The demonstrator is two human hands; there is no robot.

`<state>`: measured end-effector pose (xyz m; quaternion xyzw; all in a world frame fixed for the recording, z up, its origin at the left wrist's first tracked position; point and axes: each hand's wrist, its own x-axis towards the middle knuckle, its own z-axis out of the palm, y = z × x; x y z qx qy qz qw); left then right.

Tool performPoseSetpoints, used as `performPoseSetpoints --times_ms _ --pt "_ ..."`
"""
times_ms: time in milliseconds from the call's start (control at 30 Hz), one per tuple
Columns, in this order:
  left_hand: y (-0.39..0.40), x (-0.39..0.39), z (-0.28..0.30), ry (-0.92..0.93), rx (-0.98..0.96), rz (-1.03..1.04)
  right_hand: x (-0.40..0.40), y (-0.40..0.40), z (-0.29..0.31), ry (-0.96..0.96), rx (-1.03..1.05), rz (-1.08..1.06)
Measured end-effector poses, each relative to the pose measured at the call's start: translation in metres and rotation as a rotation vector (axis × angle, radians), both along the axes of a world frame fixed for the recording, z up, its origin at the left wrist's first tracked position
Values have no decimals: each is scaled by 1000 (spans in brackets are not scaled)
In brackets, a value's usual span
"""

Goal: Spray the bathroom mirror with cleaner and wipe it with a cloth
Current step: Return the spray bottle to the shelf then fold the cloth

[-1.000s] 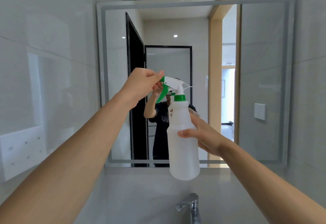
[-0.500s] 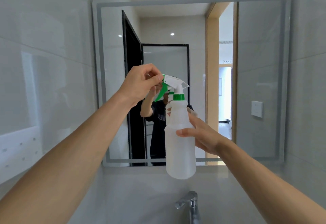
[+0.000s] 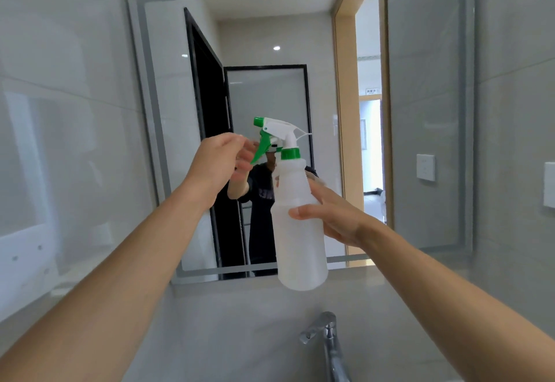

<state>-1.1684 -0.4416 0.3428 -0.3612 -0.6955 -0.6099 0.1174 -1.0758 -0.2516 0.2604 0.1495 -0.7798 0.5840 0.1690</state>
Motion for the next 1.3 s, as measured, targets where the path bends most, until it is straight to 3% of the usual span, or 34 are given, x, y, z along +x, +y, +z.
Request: performPoseSetpoints --times_ms 200,333,400,567,733,1300 --pt "-5 2 -58 -410 -374 -158 -12 -2 -5 4 -59 -78" --pt "-6 9 -96 -481 -358 -379 -19 -6 -13 9 -71 -111" --pt "-7 10 -109 -443 -358 -389 -23 -9 -18 11 -72 -113" --pt "-3 21 -134 -253 -370 -154 -34 -21 -38 8 -101 -108" --pt "3 43 -154 -183 -311 124 -33 -33 -54 8 -94 -34" --pt "-55 175 -189 -296 -53 648 40 -97 -80 -86 -55 413"
